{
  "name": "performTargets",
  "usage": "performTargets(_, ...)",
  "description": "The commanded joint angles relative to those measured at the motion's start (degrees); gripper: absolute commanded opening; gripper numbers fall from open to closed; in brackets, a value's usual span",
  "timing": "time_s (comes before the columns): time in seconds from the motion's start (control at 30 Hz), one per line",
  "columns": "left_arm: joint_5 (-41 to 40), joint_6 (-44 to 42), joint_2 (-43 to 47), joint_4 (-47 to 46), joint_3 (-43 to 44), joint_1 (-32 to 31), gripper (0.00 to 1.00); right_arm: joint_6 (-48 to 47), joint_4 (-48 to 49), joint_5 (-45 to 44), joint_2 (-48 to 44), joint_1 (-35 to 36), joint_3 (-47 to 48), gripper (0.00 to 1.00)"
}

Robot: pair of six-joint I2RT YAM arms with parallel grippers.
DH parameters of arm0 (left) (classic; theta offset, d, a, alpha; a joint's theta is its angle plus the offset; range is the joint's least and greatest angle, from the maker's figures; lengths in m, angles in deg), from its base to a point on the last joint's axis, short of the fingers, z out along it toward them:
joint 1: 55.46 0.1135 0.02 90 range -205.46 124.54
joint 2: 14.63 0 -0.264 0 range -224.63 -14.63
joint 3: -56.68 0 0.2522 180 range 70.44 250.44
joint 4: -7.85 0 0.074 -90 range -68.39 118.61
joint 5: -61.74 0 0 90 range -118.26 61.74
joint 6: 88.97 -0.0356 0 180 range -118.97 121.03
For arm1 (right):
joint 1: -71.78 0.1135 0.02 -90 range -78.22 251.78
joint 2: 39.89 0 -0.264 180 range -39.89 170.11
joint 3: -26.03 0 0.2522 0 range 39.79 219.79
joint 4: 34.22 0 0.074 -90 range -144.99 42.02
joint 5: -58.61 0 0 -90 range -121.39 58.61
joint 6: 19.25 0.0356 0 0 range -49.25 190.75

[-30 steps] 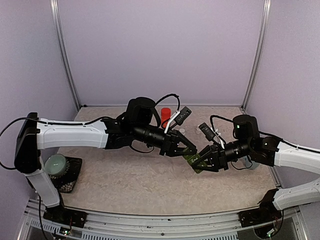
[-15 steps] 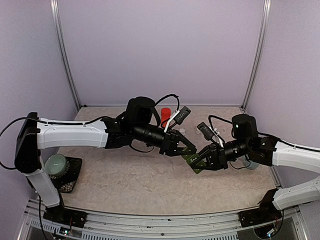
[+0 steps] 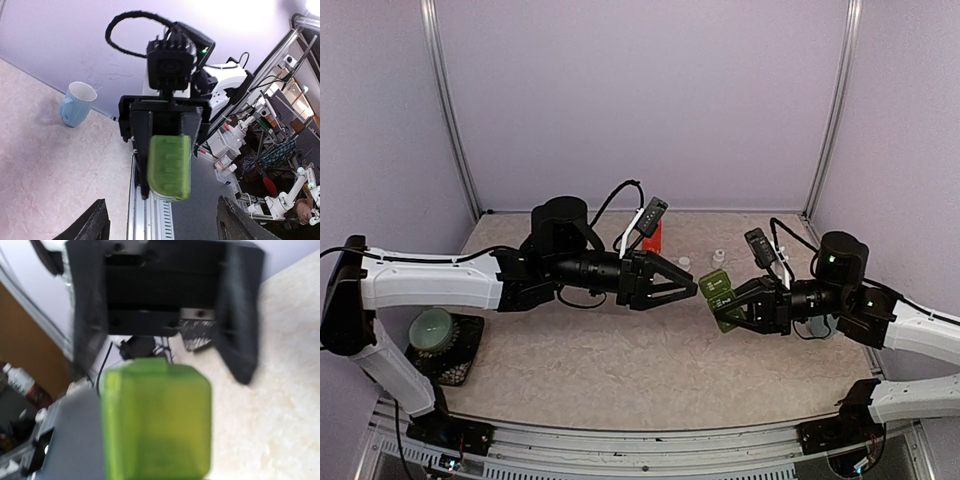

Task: Sort the pills into containers

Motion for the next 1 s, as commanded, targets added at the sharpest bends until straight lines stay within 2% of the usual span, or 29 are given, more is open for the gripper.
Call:
performTargets(0.0, 1.2, 5.9, 1.5, -10.1, -1.4, -0.5, 0.68, 7.3, 11.4, -2.8, -1.8, 0.0, -3.6, 0.01)
performTargets(0.2, 4.9, 10.4, -0.5, -14.2, 0.5, -1.2, 0.53, 12.7, 18.9, -3.9, -2.3, 0.0, -6.4, 0.01)
performTargets(0.47, 3.2, 10.5, -2.4, -12.5, 2.5, -2.0, 0.52, 15.6, 24.4, -5.3, -4.7, 0.0, -8.5, 0.01)
performTargets(0.83, 2.6, 16.4, -5.4, -21.9, 4.7, -2.8, 0.53, 19.5, 36.2, -5.5, -2.9, 0.0, -12.6, 0.0)
performTargets(0.97, 2.4, 17.2, -6.7, -22.8, 6.0, -3.3, 0.53, 20.6, 39.5, -5.8, -2.4, 0.0, -13.8, 0.0)
